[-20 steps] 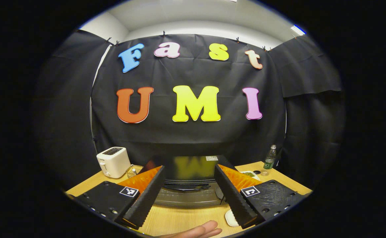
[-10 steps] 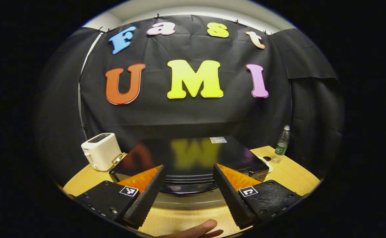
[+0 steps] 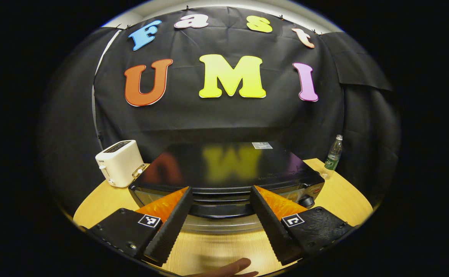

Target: Open the electric oven with the left hand, put the food in, and close the electric oven.

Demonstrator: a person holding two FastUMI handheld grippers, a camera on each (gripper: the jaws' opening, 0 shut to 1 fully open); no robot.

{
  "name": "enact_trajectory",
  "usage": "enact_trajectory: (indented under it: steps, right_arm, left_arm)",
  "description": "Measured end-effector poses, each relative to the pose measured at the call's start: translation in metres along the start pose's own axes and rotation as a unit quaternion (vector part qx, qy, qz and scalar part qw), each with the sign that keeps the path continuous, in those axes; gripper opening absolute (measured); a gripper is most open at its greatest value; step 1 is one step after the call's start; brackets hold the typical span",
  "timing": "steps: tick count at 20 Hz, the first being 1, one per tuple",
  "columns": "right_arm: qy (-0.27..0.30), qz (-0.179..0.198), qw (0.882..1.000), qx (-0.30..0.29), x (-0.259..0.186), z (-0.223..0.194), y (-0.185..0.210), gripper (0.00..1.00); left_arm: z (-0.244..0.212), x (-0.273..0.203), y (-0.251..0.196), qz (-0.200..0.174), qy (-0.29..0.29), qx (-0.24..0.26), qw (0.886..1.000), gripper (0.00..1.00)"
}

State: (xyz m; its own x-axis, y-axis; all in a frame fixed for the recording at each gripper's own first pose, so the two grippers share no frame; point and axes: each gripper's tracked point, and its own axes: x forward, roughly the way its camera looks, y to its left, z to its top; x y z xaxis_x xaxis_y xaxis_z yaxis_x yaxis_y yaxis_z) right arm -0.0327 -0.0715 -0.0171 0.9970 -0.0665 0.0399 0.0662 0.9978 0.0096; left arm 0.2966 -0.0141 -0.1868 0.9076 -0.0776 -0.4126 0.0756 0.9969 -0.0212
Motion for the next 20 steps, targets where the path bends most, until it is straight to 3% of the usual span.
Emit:
enact_trajectory:
  steps: [20]
  right_arm:
    - [0.016,0.019,1.0,0.01,0.005,-0.012,0.03,0.96]
  left_arm:
    - [-0.073,-0.077,-0.006,-0.003,0.005,0.011,1.0,0.99]
